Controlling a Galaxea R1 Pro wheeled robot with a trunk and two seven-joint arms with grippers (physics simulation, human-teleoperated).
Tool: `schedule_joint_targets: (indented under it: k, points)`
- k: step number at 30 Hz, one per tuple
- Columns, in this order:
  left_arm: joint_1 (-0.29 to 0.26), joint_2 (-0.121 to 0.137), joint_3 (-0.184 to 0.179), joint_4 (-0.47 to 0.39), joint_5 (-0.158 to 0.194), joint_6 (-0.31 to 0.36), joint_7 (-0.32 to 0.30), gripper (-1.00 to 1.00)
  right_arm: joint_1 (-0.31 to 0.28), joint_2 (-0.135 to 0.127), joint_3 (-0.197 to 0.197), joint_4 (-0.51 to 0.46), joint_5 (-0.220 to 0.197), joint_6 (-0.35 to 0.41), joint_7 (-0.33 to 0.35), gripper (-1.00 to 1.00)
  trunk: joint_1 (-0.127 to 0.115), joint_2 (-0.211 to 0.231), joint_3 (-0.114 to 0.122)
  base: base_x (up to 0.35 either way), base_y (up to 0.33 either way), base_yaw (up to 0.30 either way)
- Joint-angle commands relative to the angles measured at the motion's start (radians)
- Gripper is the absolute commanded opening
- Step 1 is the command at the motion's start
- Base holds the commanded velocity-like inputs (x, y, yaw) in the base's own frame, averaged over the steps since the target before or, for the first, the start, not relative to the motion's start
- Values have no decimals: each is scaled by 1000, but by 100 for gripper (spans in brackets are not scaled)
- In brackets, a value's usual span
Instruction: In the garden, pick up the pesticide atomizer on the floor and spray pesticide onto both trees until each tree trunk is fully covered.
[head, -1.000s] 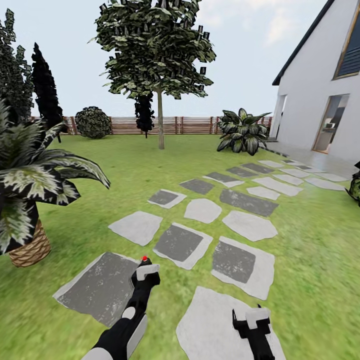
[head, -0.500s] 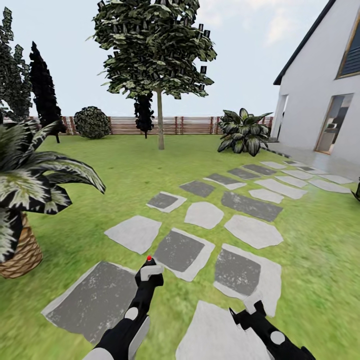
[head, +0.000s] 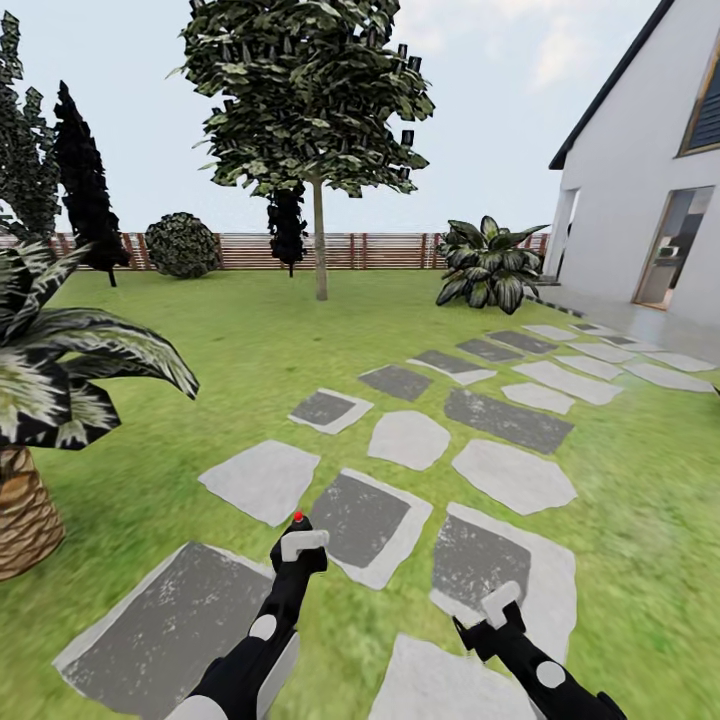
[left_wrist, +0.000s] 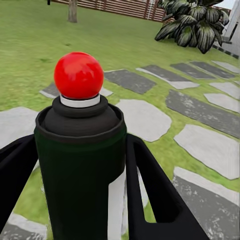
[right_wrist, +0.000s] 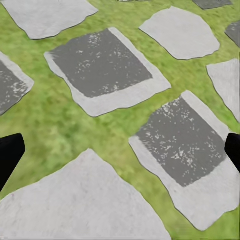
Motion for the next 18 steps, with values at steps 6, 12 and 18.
schedule_joint_targets:
  k: [6,12,18]
  points:
    - [0,0,0,-1,0,0,1,-100,0,1,0,0,0,0,0,100,0,0,0,314,-155,0]
    - [0,0,0,0,0,-2,1,-100,0,1,0,0,0,0,-1,100,0,0,0,326,-103,0]
    - [0,0,1,0,0,-4,2,-100,0,1,0,0,0,0,-1,100,0,0,0,329,-13,0]
